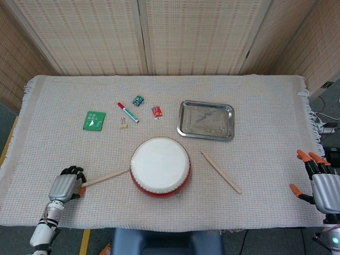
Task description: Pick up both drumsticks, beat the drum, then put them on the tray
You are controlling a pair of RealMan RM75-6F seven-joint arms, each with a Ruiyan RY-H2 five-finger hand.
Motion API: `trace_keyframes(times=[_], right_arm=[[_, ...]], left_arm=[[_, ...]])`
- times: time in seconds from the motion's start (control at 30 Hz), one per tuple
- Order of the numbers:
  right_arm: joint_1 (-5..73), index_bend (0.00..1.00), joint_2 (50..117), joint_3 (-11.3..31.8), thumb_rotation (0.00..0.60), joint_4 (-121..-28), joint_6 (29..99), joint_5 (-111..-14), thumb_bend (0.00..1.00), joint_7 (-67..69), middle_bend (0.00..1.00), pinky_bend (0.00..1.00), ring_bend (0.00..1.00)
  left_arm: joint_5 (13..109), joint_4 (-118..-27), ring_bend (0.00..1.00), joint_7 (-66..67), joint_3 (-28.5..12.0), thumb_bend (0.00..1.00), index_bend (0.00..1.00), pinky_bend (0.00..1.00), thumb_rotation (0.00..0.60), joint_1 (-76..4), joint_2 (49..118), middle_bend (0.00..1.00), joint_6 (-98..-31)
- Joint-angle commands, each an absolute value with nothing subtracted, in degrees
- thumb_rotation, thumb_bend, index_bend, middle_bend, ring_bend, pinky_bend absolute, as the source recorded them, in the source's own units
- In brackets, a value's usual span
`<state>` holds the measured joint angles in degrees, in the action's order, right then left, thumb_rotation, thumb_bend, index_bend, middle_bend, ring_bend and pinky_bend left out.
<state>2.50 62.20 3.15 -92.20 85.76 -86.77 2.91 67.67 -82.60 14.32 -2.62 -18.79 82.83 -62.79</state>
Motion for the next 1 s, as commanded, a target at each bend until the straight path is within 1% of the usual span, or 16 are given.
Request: trace_keyframes(times=[0.03, 0.23, 0.43, 0.5, 0.6, 0.63, 0.67, 0.77, 0.83, 0.9, 1.0], right_arm=[[2.46, 0.09, 62.13, 2.83, 0.6, -92.44, 85.12, -86.24, 0.15, 3.73, 0.2, 0.18, 0.07], [2.3, 0.09, 62.05, 2.65, 0.6, -92.84, 85.13, -86.27, 0.15, 3.67, 0.2, 0.18, 0.07], [2.3, 0.09, 61.41, 1.86, 0.6, -94.02, 83.66, -85.86, 0.15, 3.1, 0.2, 0.18, 0.07], [2.49, 0.09, 60.97, 1.49, 0.6, -94.67, 82.5, -85.47, 0.15, 2.73, 0.19, 0.18, 0.06], [3.0, 0.09, 60.22, 1.03, 0.6, -95.55, 80.98, -85.5, 0.15, 2.2, 0.18, 0.18, 0.05], [3.2, 0.08, 59.96, 0.88, 0.6, -95.83, 80.63, -85.78, 0.15, 1.96, 0.18, 0.17, 0.04], [3.39, 0.08, 59.68, 0.76, 0.6, -96.14, 80.43, -86.14, 0.15, 1.59, 0.18, 0.17, 0.04], [3.57, 0.08, 59.28, 0.63, 0.6, -96.77, 80.69, -87.04, 0.15, 0.67, 0.18, 0.16, 0.03], [3.58, 0.08, 59.16, 0.63, 0.6, -97.07, 80.97, -87.39, 0.15, 0.34, 0.18, 0.16, 0.03], [3.6, 0.08, 59.16, 0.64, 0.6, -97.17, 81.19, -87.63, 0.15, 0.25, 0.18, 0.16, 0.03], [3.64, 0.08, 59.21, 0.65, 0.6, -97.18, 81.44, -87.95, 0.15, 0.45, 0.18, 0.16, 0.03]], left_arm=[[69.6, -82.22, 0.11, 12.66, -1.79, 0.39, 0.64, 0.16, 0.6, -17.89, 81.86, 0.22, -64.17], [75.15, -80.08, 0.13, 7.11, 0.08, 0.39, 0.67, 0.16, 0.6, -16.41, 79.47, 0.25, -66.82], [78.92, -75.17, 0.13, -1.83, 1.9, 0.39, 0.68, 0.14, 0.6, -16.12, 76.82, 0.26, -65.45], [78.38, -74.63, 0.13, -2.59, 2.4, 0.39, 0.63, 0.14, 0.6, -16.33, 75.88, 0.24, -63.34], [77.14, -74.88, 0.11, -1.68, 2.41, 0.39, 0.45, 0.13, 0.6, -16.3, 75.4, 0.2, -61.92], [76.66, -75.04, 0.1, -1.18, 2.36, 0.39, 0.37, 0.13, 0.6, -16.19, 75.34, 0.18, -61.73], [76.06, -75.36, 0.1, -0.48, 2.23, 0.39, 0.3, 0.13, 0.6, -16.05, 75.27, 0.17, -61.6], [74.93, -76.51, 0.08, 0.81, 1.71, 0.39, 0.2, 0.13, 0.6, -15.63, 75.18, 0.14, -62.0], [74.47, -77.48, 0.08, 1.15, 1.15, 0.39, 0.18, 0.13, 0.6, -15.39, 75.36, 0.14, -62.73], [74.62, -78.76, 0.08, 1.07, 0.49, 0.39, 0.19, 0.12, 0.6, -15.2, 75.9, 0.14, -63.91], [75.64, -80.42, 0.08, 1.21, 0.0, 0.39, 0.25, 0.12, 0.6, -15.37, 77.14, 0.14, -65.02]])
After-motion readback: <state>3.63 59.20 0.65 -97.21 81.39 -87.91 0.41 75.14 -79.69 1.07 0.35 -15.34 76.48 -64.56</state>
